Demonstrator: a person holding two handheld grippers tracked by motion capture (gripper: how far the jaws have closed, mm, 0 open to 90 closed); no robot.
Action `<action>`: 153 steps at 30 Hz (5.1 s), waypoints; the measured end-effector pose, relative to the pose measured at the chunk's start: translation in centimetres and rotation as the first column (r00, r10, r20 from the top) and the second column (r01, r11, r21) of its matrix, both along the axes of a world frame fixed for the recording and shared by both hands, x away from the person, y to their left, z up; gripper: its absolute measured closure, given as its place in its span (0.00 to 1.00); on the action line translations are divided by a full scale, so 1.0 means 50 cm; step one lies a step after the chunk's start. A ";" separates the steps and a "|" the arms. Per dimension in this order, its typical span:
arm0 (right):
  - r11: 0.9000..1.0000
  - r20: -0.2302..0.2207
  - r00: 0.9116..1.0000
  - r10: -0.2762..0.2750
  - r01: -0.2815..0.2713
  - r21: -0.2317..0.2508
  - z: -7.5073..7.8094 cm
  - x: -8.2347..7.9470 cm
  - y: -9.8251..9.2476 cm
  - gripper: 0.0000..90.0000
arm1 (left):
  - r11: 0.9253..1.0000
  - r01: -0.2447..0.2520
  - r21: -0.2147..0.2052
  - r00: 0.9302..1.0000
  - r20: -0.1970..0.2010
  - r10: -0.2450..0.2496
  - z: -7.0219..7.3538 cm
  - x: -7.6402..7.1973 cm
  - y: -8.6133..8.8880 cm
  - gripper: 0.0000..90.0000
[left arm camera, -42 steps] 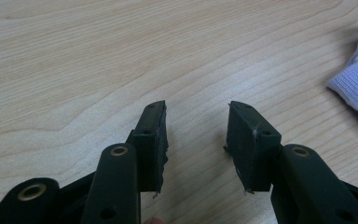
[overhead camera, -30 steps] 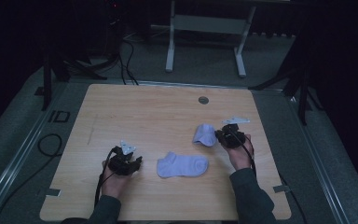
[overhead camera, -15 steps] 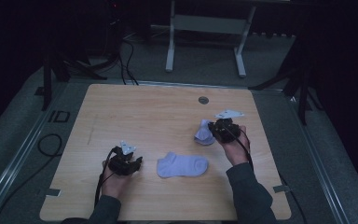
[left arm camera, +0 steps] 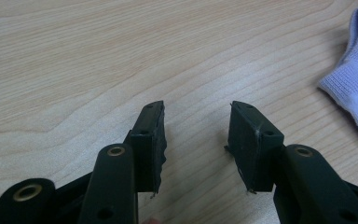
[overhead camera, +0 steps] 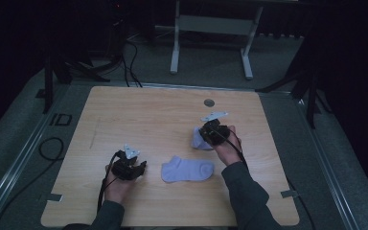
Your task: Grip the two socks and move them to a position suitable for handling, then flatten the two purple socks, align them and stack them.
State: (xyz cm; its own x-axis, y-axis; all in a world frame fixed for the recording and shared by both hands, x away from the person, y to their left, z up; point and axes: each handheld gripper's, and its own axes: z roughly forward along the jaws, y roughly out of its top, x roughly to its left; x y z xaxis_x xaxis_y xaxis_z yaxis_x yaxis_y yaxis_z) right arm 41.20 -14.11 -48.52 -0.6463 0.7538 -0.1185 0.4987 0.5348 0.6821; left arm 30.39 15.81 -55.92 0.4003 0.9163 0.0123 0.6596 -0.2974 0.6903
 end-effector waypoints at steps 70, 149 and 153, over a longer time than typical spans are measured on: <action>0.996 -0.080 0.993 0.091 -0.089 0.032 -0.086 0.049 0.052 0.63 | 1.000 0.010 -0.005 1.000 -0.001 -0.010 -0.001 0.004 -0.009 0.60; 0.957 0.021 1.000 0.011 -0.016 0.290 -0.006 -0.102 -0.074 0.97 | 1.000 0.011 -0.006 1.000 0.003 -0.011 -0.002 0.001 -0.015 0.56; 0.954 0.058 0.998 0.017 -0.034 0.299 0.010 -0.126 -0.075 0.97 | 1.000 0.009 -0.007 1.000 0.003 -0.009 -0.002 0.001 -0.015 0.56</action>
